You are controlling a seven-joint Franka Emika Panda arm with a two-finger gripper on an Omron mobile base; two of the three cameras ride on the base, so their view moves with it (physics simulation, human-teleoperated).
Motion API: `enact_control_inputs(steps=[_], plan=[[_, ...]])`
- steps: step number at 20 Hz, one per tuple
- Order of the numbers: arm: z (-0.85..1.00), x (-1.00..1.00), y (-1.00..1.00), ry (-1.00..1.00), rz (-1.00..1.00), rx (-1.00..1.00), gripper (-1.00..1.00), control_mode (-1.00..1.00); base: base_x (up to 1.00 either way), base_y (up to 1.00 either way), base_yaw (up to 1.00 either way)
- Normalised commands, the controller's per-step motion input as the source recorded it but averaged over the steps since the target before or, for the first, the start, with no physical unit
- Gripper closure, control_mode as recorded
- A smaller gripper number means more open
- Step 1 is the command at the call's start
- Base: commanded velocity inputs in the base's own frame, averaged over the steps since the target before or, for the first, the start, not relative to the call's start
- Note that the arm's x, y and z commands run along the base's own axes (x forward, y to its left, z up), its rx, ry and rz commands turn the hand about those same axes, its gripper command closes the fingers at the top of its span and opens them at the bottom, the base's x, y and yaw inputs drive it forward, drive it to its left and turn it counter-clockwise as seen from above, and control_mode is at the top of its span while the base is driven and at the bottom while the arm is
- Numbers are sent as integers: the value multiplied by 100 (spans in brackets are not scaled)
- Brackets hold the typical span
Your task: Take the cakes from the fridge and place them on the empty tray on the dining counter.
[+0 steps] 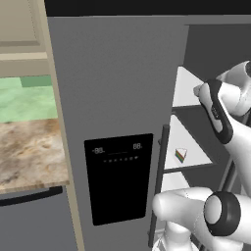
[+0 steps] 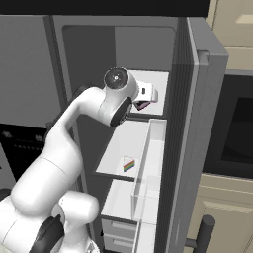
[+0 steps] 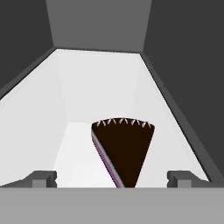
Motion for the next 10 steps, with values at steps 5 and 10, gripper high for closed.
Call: enact_control_inputs(steps=[5, 10], plan=[[-4, 23, -13, 0, 2, 0, -100, -100, 0, 0, 0], [-8, 22, -4, 0, 1, 0, -100, -100, 0, 0, 0]])
